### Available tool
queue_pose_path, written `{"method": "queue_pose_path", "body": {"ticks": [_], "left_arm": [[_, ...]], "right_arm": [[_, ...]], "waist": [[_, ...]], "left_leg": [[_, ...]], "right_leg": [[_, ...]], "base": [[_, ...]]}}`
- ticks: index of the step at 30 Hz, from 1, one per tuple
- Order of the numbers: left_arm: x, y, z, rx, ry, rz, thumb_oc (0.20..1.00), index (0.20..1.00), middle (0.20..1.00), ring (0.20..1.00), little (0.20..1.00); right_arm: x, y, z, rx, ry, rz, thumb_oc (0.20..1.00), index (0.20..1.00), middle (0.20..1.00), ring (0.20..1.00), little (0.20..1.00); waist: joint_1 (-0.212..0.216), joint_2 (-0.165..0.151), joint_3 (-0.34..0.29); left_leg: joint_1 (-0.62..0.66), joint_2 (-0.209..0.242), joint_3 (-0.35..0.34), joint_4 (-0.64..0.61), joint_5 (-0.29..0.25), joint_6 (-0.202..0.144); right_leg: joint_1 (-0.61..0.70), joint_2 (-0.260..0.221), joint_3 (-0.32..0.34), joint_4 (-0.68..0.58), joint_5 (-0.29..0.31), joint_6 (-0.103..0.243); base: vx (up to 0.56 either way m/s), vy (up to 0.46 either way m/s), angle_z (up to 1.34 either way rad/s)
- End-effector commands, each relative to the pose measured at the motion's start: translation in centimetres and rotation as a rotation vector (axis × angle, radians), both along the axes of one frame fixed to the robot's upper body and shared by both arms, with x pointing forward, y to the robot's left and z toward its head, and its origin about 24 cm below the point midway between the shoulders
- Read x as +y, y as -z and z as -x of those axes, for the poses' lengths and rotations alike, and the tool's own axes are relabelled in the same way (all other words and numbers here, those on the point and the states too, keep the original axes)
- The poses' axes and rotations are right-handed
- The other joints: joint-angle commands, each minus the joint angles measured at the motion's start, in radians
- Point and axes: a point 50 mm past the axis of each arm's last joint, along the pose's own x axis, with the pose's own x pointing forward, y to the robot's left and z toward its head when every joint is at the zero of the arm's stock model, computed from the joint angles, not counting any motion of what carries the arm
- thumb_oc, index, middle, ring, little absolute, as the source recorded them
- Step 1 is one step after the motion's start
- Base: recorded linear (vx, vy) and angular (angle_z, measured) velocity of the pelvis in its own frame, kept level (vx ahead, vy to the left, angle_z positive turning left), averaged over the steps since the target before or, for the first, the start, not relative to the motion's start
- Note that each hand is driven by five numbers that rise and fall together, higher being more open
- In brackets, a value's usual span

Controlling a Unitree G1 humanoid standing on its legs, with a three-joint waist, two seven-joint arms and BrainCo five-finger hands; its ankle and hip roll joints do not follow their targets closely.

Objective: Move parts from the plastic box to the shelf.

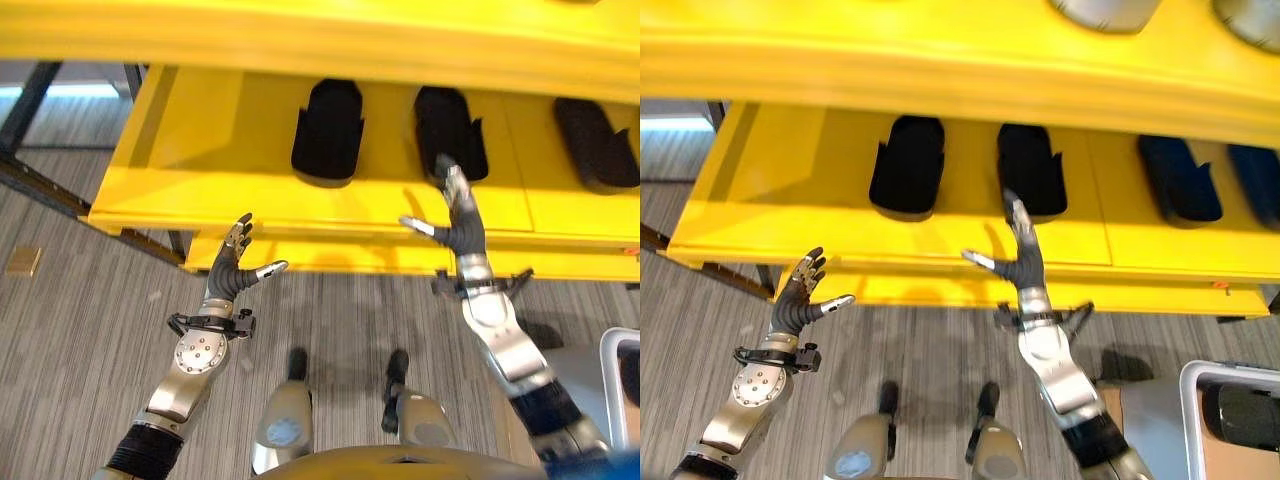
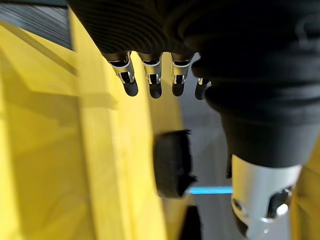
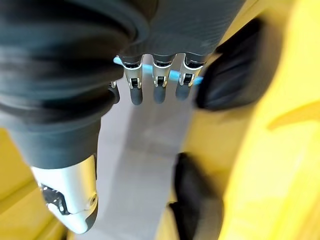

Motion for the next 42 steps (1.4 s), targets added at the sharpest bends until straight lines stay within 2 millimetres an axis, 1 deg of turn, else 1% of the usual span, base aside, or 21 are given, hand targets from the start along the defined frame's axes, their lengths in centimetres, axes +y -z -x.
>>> {"method": "queue_pose_path", "body": {"ticks": [1,4,5,7,10,12,14,15,16,17,18,19,20,23,24,25,26,27,29,38,42], "left_arm": [[0.2,-1.0,0.4,-0.067,0.021,-0.042,1.000,1.000,1.000,1.000,1.000],[0.2,-0.7,0.5,-0.058,0.019,-0.042,1.000,1.000,1.000,1.000,1.000],[0.2,-0.7,0.4,-0.055,0.030,-0.067,1.000,1.000,1.000,1.000,1.000],[0.2,-0.8,0.4,-0.064,0.035,-0.081,1.000,1.000,1.000,1.000,1.000],[-0.1,-1.1,-0.3,-0.084,0.043,-0.097,1.000,1.000,1.000,1.000,1.000],[-0.1,-1.2,-0.6,-0.095,0.036,-0.098,1.000,1.000,1.000,1.000,1.000],[0.0,-1.0,-0.6,-0.089,0.021,-0.089,1.000,1.000,1.000,1.000,1.000],[0.2,-1.0,-0.5,-0.088,0.009,-0.087,1.000,1.000,1.000,1.000,1.000],[0.2,-1.0,-0.5,-0.088,0.009,-0.087,1.000,1.000,1.000,1.000,1.000],[0.6,-0.9,-0.2,-0.088,-0.019,-0.073,1.000,1.000,1.000,1.000,1.000],[0.8,-0.8,0.0,-0.084,-0.031,-0.071,1.000,1.000,1.000,1.000,1.000],[0.9,-0.8,0.1,-0.083,-0.043,-0.066,1.000,1.000,1.000,1.000,1.000],[1.1,-0.6,0.3,-0.075,-0.053,-0.058,1.000,1.000,1.000,1.000,1.000],[1.0,-0.6,0.4,-0.073,-0.056,-0.050,1.000,1.000,1.000,1.000,1.000],[1.2,-0.6,0.5,-0.070,-0.064,-0.042,1.000,1.000,1.000,1.000,1.000],[1.4,-0.5,0.7,-0.063,-0.070,-0.043,1.000,1.000,1.000,1.000,1.000],[1.4,-0.5,0.7,-0.063,-0.070,-0.044,1.000,1.000,1.000,1.000,1.000],[1.7,-0.1,1.0,-0.044,-0.085,-0.040,1.000,1.000,1.000,1.000,1.000],[1.7,0.0,1.2,-0.035,-0.086,-0.027,1.000,1.000,1.000,1.000,1.000],[1.6,1.0,1.8,0.015,-0.075,0.005,1.000,1.000,1.000,1.000,1.000],[1.0,1.4,1.6,0.031,-0.054,0.005,1.000,1.000,1.000,1.000,1.000]], "right_arm": [[-0.1,-1.3,-0.4,-0.063,-0.023,-0.029,1.000,1.000,1.000,1.000,1.000],[-0.4,-0.8,0.1,-0.036,-0.017,-0.042,1.000,1.000,1.000,1.000,1.000],[-0.8,-0.5,0.5,-0.027,-0.006,-0.039,1.000,1.000,1.000,1.000,1.000],[-0.6,-0.1,0.8,-0.007,-0.011,-0.056,1.000,1.000,1.000,1.000,1.000],[0.0,0.0,0.9,-0.004,-0.018,-0.093,1.000,1.000,1.000,1.000,1.000],[0.5,0.2,0.9,0.002,-0.030,-0.105,1.000,1.000,1.000,1.000,1.000],[1.1,0.3,0.7,0.013,-0.049,-0.109,1.000,1.000,1.000,1.000,1.000],[1.3,0.4,0.6,0.015,-0.056,-0.106,1.000,1.000,1.000,1.000,1.000],[1.3,0.4,0.6,0.015,-0.056,-0.106,1.000,1.000,1.000,1.000,1.000],[2.0,0.3,0.3,0.013,-0.081,-0.078,1.000,1.000,1.000,1.000,1.000],[2.2,0.2,0.2,0.011,-0.082,-0.082,1.000,1.000,1.000,1.000,1.000],[2.2,0.3,0.2,0.014,-0.083,-0.079,1.000,1.000,1.000,1.000,1.000],[2.1,0.2,0.1,0.015,-0.087,-0.072,1.000,1.000,1.000,1.000,1.000],[2.1,0.2,0.0,0.020,-0.089,-0.080,1.000,1.000,1.000,1.000,1.000],[2.3,0.1,-0.2,0.018,-0.101,-0.078,1.000,1.000,1.000,1.000,1.000],[2.6,0.0,-0.3,0.014,-0.109,-0.081,1.000,1.000,1.000,1.000,1.000],[2.6,0.0,-0.3,0.014,-0.110,-0.081,1.000,1.000,1.000,1.000,1.000],[2.6,0.1,-0.4,0.023,-0.113,-0.080,1.000,1.000,1.000,1.000,1.000],[2.5,0.0,-0.4,0.023,-0.113,-0.088,1.000,1.000,1.000,1.000,1.000],[0.8,0.2,0.2,0.029,-0.079,-0.095,1.000,1.000,1.000,1.000,1.000],[0.0,0.8,0.8,0.051,-0.050,-0.124,1.000,1.000,1.000,1.000,1.000]], "waist": [[-0.005,0.001,-0.057],[-0.011,-0.002,-0.061],[-0.024,-0.004,-0.063],[-0.030,-0.004,-0.058],[-0.050,-0.003,-0.050],[-0.062,0.001,-0.044],[-0.055,0.014,-0.038],[-0.050,0.021,-0.035],[-0.050,0.020,-0.036],[-0.024,0.040,-0.026],[-0.012,0.058,-0.026],[-0.009,0.061,-0.027],[-0.003,0.064,-0.033],[0.003,0.064,-0.037],[0.018,0.054,-0.051],[0.026,0.048,-0.058],[0.026,0.048,-0.058],[0.037,0.035,-0.072],[0.027,0.029,-0.083],[-0.019,0.044,-0.107],[-0.043,0.063,-0.111]], "left_leg": [[0.006,0.037,0.021,0.041,-0.060,0.002],[0.006,0.016,0.039,0.091,-0.097,0.020],[-0.001,-0.008,0.052,0.138,-0.126,0.034],[-0.013,-0.031,0.060,0.177,-0.154,0.049],[-0.037,-0.069,0.082,0.202,-0.173,0.073],[-0.040,-0.075,0.109,0.193,-0.172,0.085],[-0.013,-0.059,0.149,0.158,-0.170,0.093],[0.006,-0.048,0.170,0.140,-0.166,0.095],[0.006,-0.049,0.171,0.138,-0.165,0.096],[0.053,-0.015,0.227,0.100,-0.159,0.100],[0.075,-0.001,0.230,0.080,-0.169,0.101],[0.088,-0.002,0.246,0.054,-0.155,0.104],[0.097,-0.003,0.272,0.014,-0.135,0.112],[0.109,-0.006,0.286,-0.015,-0.119,0.111],[0.114,-0.003,0.310,-0.040,-0.106,0.106],[0.123,-0.002,0.329,-0.053,-0.102,0.099],[0.124,-0.001,0.329,-0.054,-0.101,0.099],[0.128,0.008,0.342,-0.059,-0.093,0.086],[0.135,0.032,0.352,-0.061,-0.082,0.067],[0.169,0.159,0.408,-0.070,-0.010,-0.027],[0.174,0.230,0.423,-0.072,0.060,-0.074]], "right_leg": [[0.017,-0.084,0.031,-0.029,0.040,0.107],[0.018,-0.106,0.051,-0.013,0.043,0.116],[0.017,-0.130,0.069,0.007,0.055,0.124],[0.012,-0.151,0.080,0.016,0.070,0.133],[-0.022,-0.181,0.112,0.017,0.141,0.143],[-0.055,-0.191,0.118,0.012,0.195,0.151],[-0.084,-0.196,0.083,0.008,0.216,0.153],[-0.095,-0.201,0.046,0.012,0.213,0.153],[-0.096,-0.202,0.046,0.012,0.213,0.153],[-0.106,-0.219,-0.086,0.029,0.194,0.153],[-0.093,-0.214,-0.117,0.056,0.157,0.153],[-0.082,-0.216,-0.135,0.089,0.125,0.153],[-0.058,-0.210,-0.157,0.159,0.074,0.140],[-0.050,-0.204,-0.159,0.200,0.043,0.135],[-0.024,-0.187,-0.189,0.193,0.021,0.133],[-0.002,-0.179,-0.213,0.147,0.029,0.135],[0.000,-0.178,-0.214,0.146,0.030,0.135],[0.016,-0.160,-0.220,0.093,0.029,0.137],[0.015,-0.133,-0.199,0.080,0.021,0.132],[0.037,-0.003,-0.166,0.010,-0.066,0.067],[0.036,0.077,-0.128,-0.002,-0.110,0.028]], "base": [[-0.01,0.209,-0.09],[-0.02,0.177,-0.24],[-0.05,0.215,-0.30],[-0.08,0.262,-0.10],[-0.10,0.225,0.04],[-0.10,0.205,-0.10],[-0.06,0.175,-0.43],[-0.02,0.114,-0.73],[-0.04,0.137,-1.01],[-0.01,0.130,-1.26],[-0.03,0.178,-1.67],[-0.05,0.142,-1.41],[-0.08,0.093,-1.05],[-0.04,0.006,-0.66],[0.00,-0.098,-0.55],[0.00,-0.099,-0.58],[0.06,-0.182,-0.76],[0.09,-0.229,-0.70],[0.14,-0.295,-0.51],[0.10,-0.244,-0.24],[0.08,-0.272,-0.36]]}}
